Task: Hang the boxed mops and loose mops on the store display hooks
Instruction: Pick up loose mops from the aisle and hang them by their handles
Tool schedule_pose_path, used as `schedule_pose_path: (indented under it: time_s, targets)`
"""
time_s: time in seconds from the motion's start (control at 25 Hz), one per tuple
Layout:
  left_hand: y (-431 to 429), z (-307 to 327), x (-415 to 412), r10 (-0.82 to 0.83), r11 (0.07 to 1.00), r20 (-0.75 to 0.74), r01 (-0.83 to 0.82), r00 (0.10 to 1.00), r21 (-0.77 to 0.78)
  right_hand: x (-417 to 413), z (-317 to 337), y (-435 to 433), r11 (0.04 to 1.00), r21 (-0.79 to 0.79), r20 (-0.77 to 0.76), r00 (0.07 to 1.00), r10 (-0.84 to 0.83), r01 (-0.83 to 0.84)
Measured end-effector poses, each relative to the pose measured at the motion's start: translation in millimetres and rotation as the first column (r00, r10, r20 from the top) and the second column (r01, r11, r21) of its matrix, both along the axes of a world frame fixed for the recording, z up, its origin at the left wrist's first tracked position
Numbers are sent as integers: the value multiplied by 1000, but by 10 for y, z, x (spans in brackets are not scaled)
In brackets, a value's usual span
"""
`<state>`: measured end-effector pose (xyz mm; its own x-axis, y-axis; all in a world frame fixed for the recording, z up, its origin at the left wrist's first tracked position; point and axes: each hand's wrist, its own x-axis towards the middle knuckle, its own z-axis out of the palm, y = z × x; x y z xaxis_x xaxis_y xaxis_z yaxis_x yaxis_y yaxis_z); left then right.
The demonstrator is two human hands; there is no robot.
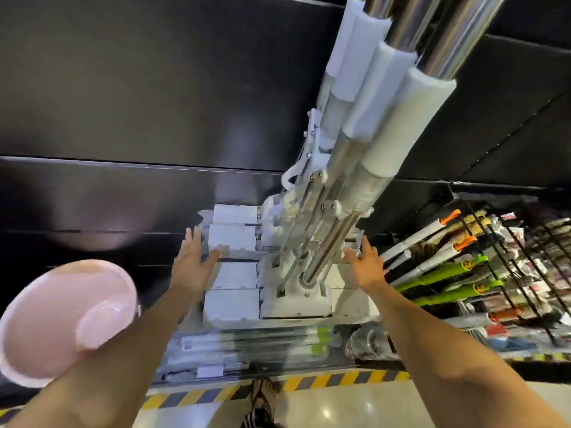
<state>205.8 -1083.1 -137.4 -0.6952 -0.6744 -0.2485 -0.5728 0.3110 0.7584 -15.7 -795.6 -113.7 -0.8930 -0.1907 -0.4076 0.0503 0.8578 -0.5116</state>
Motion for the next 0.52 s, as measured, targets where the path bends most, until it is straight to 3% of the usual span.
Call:
schedule_pose_path:
  time_s: [0.2, 0.52]
  targets:
    - [-66, -46, -405, -47, 996, 51, 43, 998, 79, -279, 8, -168, 999, -45, 106, 994, 9, -4]
    - [-88, -171, -525, 57, 983, -25, -51, 998, 178, -491, -143, -297, 897, -389, 266, 958, -109, 210]
